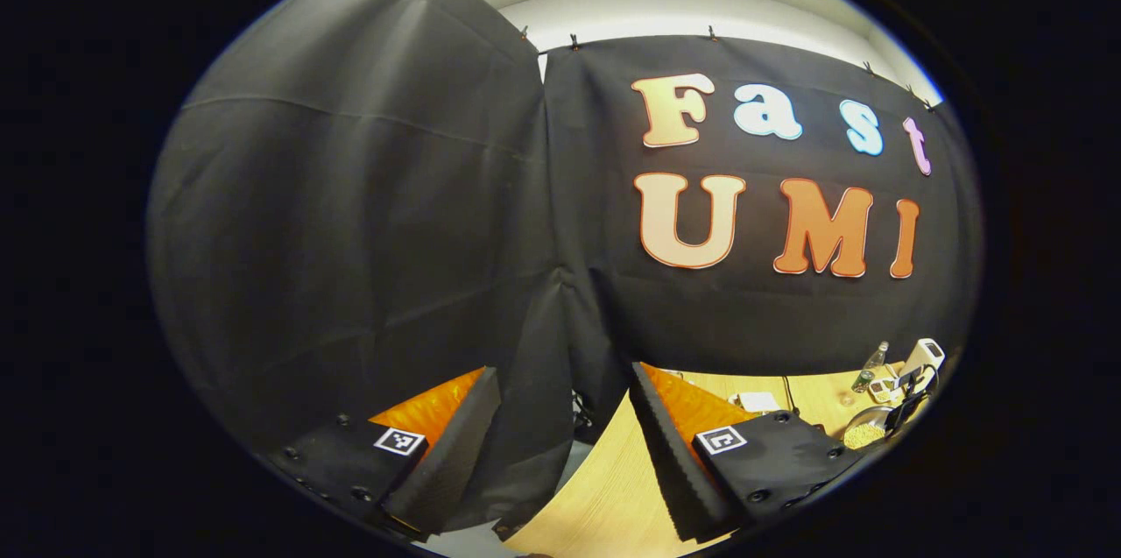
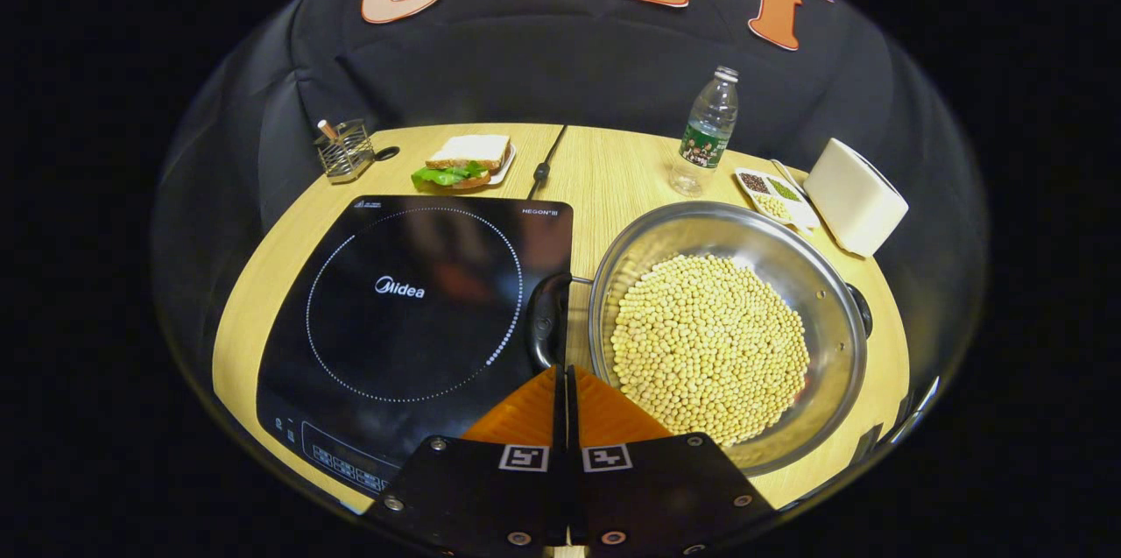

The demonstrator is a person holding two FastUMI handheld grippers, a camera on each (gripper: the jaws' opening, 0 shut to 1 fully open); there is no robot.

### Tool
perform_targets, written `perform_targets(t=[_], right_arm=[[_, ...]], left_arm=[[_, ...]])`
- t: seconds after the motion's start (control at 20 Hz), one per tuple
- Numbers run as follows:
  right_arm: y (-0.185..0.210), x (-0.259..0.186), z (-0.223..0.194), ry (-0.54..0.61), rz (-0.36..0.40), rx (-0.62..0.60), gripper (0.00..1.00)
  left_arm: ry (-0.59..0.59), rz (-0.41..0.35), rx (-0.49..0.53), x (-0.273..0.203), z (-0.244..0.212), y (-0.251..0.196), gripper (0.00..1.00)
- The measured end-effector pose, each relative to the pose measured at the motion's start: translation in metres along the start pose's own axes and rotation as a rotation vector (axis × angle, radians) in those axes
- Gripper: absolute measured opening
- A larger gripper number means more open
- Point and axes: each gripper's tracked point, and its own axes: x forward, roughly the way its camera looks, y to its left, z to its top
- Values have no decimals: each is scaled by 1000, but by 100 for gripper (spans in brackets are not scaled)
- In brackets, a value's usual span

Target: First push the handle of the pot to place it horizontally, then grasp the pot with both hands and set it on the induction cooktop.

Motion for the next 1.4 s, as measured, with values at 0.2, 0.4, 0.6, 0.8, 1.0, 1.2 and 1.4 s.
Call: perform_targets(t=[0.2,0.4,0.6,0.8,1.0,1.2,1.4], right_arm=[[-2,2,1,-3,-29,15,0],[-3,-8,10,-31,-8,66,0],[-25,-20,29,-66,34,127,0],[-90,-21,45,-94,26,159,0],[-161,-19,51,-112,0,205,0],[-216,-12,50,-118,-20,226,0],[-260,-7,46,-114,-32,230,1]], left_arm=[[15,-70,0,13,-5,-15,97],[4,-138,4,25,2,-44,97],[7,-185,-17,28,-1,-97,97],[46,-241,-48,26,-21,-177,97],[115,-301,-82,19,-50,-258,97],[192,-363,-103,13,-81,-332,98],[285,-440,-118,6,-116,-401,98]])
